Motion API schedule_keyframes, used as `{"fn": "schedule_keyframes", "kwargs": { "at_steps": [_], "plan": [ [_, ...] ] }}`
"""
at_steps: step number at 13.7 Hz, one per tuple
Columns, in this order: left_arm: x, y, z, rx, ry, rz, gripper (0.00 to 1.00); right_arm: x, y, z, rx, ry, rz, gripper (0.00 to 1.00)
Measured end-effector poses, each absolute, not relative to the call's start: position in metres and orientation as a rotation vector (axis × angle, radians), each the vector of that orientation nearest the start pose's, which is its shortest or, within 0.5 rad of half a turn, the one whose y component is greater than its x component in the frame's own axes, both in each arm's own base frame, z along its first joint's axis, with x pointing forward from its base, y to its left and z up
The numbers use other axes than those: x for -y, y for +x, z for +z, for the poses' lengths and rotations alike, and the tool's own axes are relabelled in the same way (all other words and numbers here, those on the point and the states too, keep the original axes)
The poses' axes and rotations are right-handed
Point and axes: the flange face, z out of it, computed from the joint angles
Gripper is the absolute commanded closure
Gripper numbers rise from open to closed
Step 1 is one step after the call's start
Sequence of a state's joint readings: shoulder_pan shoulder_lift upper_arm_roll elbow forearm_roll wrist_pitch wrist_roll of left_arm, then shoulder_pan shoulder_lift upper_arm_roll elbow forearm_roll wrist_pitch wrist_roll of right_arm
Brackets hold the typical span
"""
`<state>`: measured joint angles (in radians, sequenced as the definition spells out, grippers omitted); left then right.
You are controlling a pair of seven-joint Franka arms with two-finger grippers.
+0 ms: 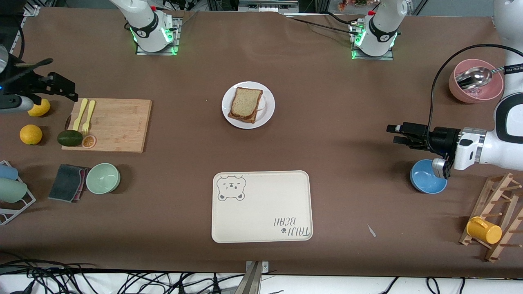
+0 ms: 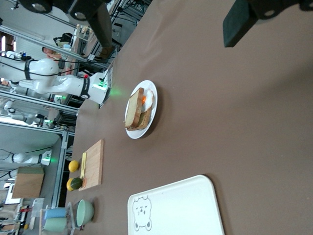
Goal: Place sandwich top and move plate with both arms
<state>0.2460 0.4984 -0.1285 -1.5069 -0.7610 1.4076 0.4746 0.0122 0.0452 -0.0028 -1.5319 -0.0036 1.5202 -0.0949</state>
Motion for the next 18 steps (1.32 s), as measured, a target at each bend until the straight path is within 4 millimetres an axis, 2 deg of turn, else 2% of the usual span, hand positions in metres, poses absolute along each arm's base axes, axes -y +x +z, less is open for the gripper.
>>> {"fn": "schedule_keyframes", "kwargs": {
  "at_steps": [2, 6, 8, 10, 12, 14, 18],
  "plan": [
    [-0.003, 0.640, 0.378, 0.250, 2.115, -0.348, 0.00, 0.006, 0.561, 0.614, 0.134, -3.139, 0.087, 0.00],
    [-0.008, 0.643, 0.359, 0.212, 2.093, -0.354, 0.00, -0.009, 0.564, 0.606, 0.157, -3.140, 0.067, 0.00],
    [-0.014, 0.645, 0.352, 0.186, 2.079, -0.343, 0.00, -0.009, 0.564, 0.604, 0.157, -3.140, 0.069, 0.00],
    [-0.030, 0.645, 0.347, 0.147, 2.059, -0.329, 0.00, -0.009, 0.565, 0.603, 0.157, -3.140, 0.070, 0.00],
    [-0.047, 0.643, 0.334, 0.113, 2.041, -0.344, 0.00, -0.009, 0.565, 0.603, 0.154, -3.140, 0.067, 0.00],
    [-0.041, 0.644, 0.324, 0.112, 2.032, -0.361, 0.00, -0.008, 0.565, 0.603, 0.146, -3.140, 0.068, 0.00],
    [-0.016, 0.653, 0.317, 0.046, 2.033, -0.365, 0.00, 0.002, 0.565, 0.602, 0.110, -3.130, 0.072, 0.00]
  ]
}}
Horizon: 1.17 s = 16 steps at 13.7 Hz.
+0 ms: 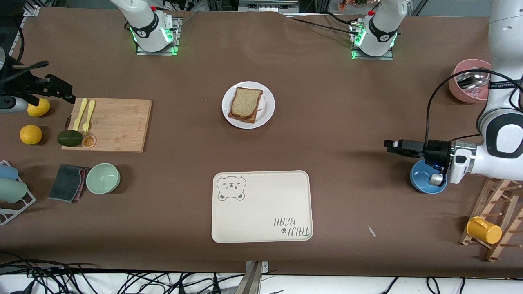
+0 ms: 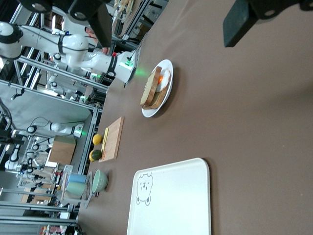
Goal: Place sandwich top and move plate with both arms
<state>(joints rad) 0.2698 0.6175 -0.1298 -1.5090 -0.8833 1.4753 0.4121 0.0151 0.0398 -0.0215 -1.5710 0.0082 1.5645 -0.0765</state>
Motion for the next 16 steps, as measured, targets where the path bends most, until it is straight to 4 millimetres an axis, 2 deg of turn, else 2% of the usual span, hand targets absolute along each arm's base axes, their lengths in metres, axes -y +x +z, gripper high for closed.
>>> {"fn": "schedule_keyframes", "kwargs": {
  "at_steps": [3, 6, 9, 13, 16],
  "plan": [
    [0.004, 0.657, 0.299, 0.020, 2.035, -0.366, 0.00, 0.006, 0.565, 0.601, 0.098, -3.128, 0.073, 0.00],
    [0.017, 0.648, 0.270, -0.040, 2.065, -0.365, 0.00, 0.006, 0.565, 0.601, 0.098, -3.127, 0.074, 0.00],
    [0.049, 0.619, 0.251, -0.072, 2.106, -0.395, 0.00, 0.006, 0.565, 0.601, 0.098, -3.127, 0.076, 0.00],
    [0.117, 0.568, 0.239, -0.093, 2.102, -0.439, 0.00, 0.006, 0.565, 0.601, 0.098, -3.126, 0.077, 0.00],
    [0.156, 0.541, 0.223, -0.081, 2.099, -0.409, 0.00, 0.006, 0.565, 0.601, 0.098, -3.125, 0.078, 0.00]
  ]
}}
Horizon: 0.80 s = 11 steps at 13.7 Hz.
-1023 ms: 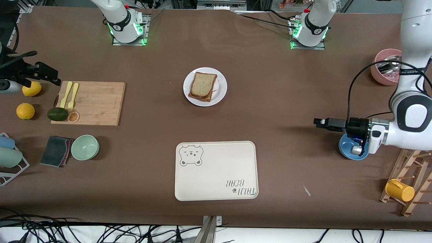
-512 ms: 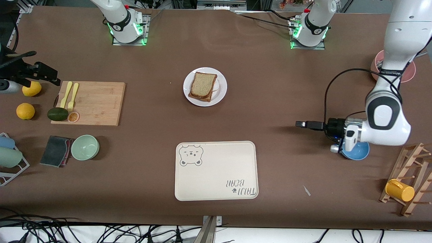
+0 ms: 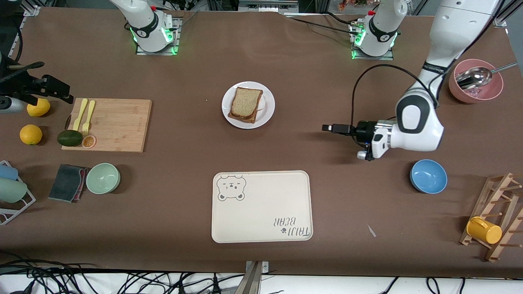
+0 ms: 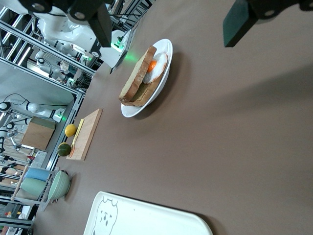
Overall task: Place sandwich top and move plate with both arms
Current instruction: 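Move the left gripper across to the white plate's rim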
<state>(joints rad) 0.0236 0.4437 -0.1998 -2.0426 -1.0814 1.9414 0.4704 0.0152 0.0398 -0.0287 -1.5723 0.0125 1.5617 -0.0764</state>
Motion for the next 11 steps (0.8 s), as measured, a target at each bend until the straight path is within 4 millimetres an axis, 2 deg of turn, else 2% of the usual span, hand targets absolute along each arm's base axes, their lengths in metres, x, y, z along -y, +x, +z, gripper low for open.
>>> {"fn": "schedule_keyframes", "kwargs": {
  "at_steps": [4, 7, 11],
  "plan": [
    [0.213, 0.496, 0.202, -0.063, 2.069, -0.315, 0.00, 0.006, 0.564, 0.601, 0.098, -3.125, 0.079, 0.00],
    [0.259, 0.475, 0.197, -0.081, 2.101, -0.282, 0.01, 0.006, 0.564, 0.601, 0.098, -3.124, 0.081, 0.00],
    [0.289, 0.457, 0.188, -0.104, 2.066, -0.230, 0.01, 0.006, 0.564, 0.600, 0.098, -3.124, 0.082, 0.00]
  ]
}}
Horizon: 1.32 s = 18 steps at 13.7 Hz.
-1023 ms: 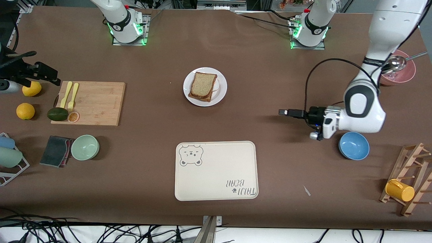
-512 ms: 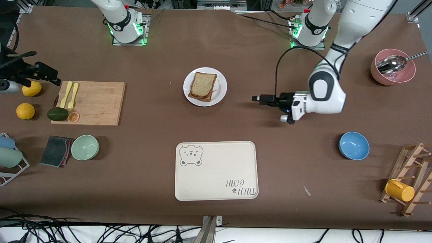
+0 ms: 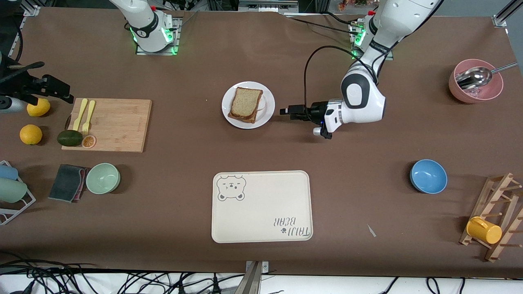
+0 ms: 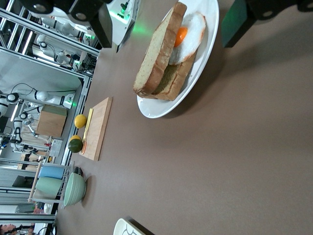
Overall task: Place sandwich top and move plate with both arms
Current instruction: 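Move the left gripper across to the white plate's rim, then grip the plate rim with the left gripper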
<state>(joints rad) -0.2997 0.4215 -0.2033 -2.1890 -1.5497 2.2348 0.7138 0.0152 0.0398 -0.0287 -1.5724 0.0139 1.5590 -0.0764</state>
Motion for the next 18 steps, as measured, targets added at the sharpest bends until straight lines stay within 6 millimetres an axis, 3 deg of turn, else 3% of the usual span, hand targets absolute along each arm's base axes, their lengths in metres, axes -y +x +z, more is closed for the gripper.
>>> {"fn": "schedule_keyframes", "kwargs": {
  "at_steps": [10, 15, 18],
  "plan": [
    [0.316, 0.434, 0.172, -0.082, 2.081, -0.184, 0.03, 0.006, 0.564, 0.600, 0.098, -3.124, 0.083, 0.00],
    [0.333, 0.408, 0.138, -0.047, 2.048, -0.078, 0.03, 0.006, 0.564, 0.600, 0.098, -3.124, 0.083, 0.00],
    [0.335, 0.405, 0.135, -0.025, 2.053, -0.074, 0.03, 0.006, 0.564, 0.600, 0.098, -3.124, 0.083, 0.00]
  ]
}}
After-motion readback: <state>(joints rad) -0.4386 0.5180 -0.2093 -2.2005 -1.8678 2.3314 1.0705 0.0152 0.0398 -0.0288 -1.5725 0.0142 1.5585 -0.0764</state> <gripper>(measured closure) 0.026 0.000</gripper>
